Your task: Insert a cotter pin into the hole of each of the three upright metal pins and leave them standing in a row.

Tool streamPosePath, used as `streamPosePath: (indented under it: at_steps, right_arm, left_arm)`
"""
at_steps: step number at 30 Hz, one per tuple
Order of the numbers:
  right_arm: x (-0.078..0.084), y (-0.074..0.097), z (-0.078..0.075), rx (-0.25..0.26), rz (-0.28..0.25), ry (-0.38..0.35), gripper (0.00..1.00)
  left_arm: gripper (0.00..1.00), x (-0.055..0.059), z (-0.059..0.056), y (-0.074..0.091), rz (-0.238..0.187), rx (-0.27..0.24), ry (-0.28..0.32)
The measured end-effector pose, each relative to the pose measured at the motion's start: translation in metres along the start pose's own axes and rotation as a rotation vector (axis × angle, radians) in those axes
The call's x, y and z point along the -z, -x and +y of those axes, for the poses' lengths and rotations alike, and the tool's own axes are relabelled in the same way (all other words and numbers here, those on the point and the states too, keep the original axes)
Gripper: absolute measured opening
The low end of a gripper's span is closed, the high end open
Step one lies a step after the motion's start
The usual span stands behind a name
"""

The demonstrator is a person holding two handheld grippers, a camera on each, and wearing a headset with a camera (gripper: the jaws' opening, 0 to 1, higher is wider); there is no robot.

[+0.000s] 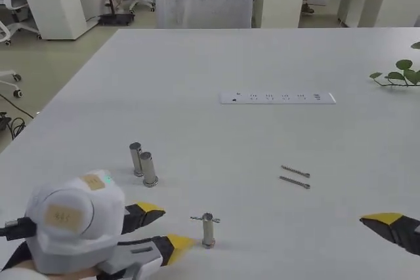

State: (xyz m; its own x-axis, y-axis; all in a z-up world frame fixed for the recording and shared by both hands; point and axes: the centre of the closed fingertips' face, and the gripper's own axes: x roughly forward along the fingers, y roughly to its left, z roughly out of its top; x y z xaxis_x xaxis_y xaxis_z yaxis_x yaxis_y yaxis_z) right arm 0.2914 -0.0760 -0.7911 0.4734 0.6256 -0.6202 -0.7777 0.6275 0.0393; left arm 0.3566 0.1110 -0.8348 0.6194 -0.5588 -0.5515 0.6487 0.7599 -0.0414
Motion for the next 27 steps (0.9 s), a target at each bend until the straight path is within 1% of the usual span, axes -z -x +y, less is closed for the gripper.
streamPosePath:
  at_steps: [2, 5, 7, 10, 11, 12, 13, 16, 21, 23, 25, 27]
  right_arm:
    - [0.0, 0.001, -0.001, 0.0, -0.004, -0.016, 0.98]
    - [0.001, 0.002, -0.001, 0.004, -0.005, -0.023, 1.0]
    - [0.001, 0.002, -0.001, 0.003, -0.004, -0.025, 1.0]
    - [0.001, 0.002, 0.0, -0.001, -0.002, -0.033, 1.0]
    - [0.002, 0.002, 0.001, -0.005, 0.004, -0.034, 1.0]
    - [0.002, 0.002, 0.001, -0.007, 0.005, -0.03, 1.0]
    - [0.002, 0.002, 0.002, -0.007, 0.007, -0.026, 1.0]
    - [0.001, 0.002, 0.004, -0.009, 0.008, -0.021, 1.0]
    - [0.0, 0.002, 0.006, -0.014, 0.008, -0.02, 1.0]
    - [0.0, 0.003, 0.007, -0.014, 0.009, -0.02, 1.0]
    - [-0.001, 0.003, 0.007, -0.013, 0.007, -0.018, 1.0]
    - [-0.001, 0.004, 0.006, -0.008, 0.009, -0.016, 1.0]
  left_arm:
    - [0.37, 0.0, 0.008, 0.001, 0.005, -0.019, 0.013]
    - [0.38, -0.001, 0.019, 0.002, 0.005, -0.04, 0.016]
    - [0.4, -0.005, 0.029, 0.002, -0.012, -0.069, 0.006]
    - [0.42, -0.009, 0.037, 0.002, -0.022, -0.081, 0.014]
    - [0.42, -0.01, 0.039, 0.002, -0.021, -0.089, 0.009]
    - [0.42, -0.011, 0.045, 0.003, -0.013, -0.111, -0.009]
    - [0.42, -0.012, 0.049, 0.003, -0.011, -0.124, -0.013]
    - [0.42, -0.015, 0.057, 0.003, -0.014, -0.13, 0.0]
    - [0.42, -0.019, 0.07, 0.0, -0.005, -0.149, -0.021]
    - [0.42, -0.019, 0.076, -0.003, -0.006, -0.151, -0.011]
    - [0.41, -0.02, 0.079, -0.005, -0.01, -0.152, 0.005]
    - [0.41, -0.02, 0.082, -0.008, -0.004, -0.157, -0.002]
